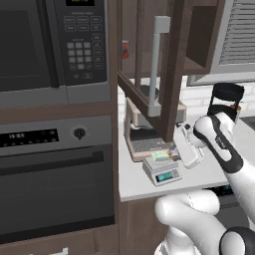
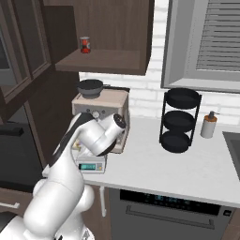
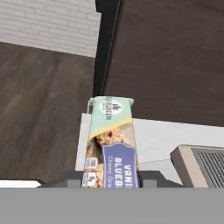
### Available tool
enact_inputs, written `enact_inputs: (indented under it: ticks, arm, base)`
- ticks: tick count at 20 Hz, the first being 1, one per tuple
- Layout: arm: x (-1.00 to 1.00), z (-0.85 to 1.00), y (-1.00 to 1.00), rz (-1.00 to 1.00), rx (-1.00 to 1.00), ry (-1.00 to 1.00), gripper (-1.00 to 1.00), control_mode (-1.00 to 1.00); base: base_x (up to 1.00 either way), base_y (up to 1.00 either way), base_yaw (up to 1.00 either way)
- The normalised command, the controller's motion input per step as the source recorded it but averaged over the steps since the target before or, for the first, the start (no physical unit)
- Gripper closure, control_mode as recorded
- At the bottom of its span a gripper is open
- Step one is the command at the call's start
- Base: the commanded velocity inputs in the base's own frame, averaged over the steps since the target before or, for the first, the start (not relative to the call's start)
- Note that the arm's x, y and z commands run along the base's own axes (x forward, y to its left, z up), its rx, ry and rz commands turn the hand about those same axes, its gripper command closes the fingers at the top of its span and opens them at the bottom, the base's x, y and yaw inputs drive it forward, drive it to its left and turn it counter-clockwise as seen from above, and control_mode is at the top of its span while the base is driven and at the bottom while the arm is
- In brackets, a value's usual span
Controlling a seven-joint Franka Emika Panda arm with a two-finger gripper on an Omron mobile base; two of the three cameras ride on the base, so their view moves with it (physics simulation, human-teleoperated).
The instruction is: Pick the bar and place it on the digital scale for weighing, and close the cabinet.
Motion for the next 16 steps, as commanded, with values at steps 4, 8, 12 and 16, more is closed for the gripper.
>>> enact_inputs:
  ticks: [4,8,12,16]
  arm:
    - [0.42,-0.35,0.00,0.03,0.00,0.00,1.00,-1.00]
    - [0.31,-0.22,-0.06,0.02,0.00,0.00,1.00,-1.00]
    - [0.46,-0.29,0.00,0.00,0.00,0.00,1.00,-1.00]
    - [0.44,-0.25,0.00,0.00,0.00,0.00,1.00,-1.00]
  base:
    - [0.00,0.00,0.00]
    - [0.00,0.00,0.00]
    - [0.00,0.00,0.00]
    - [0.00,0.00,0.00]
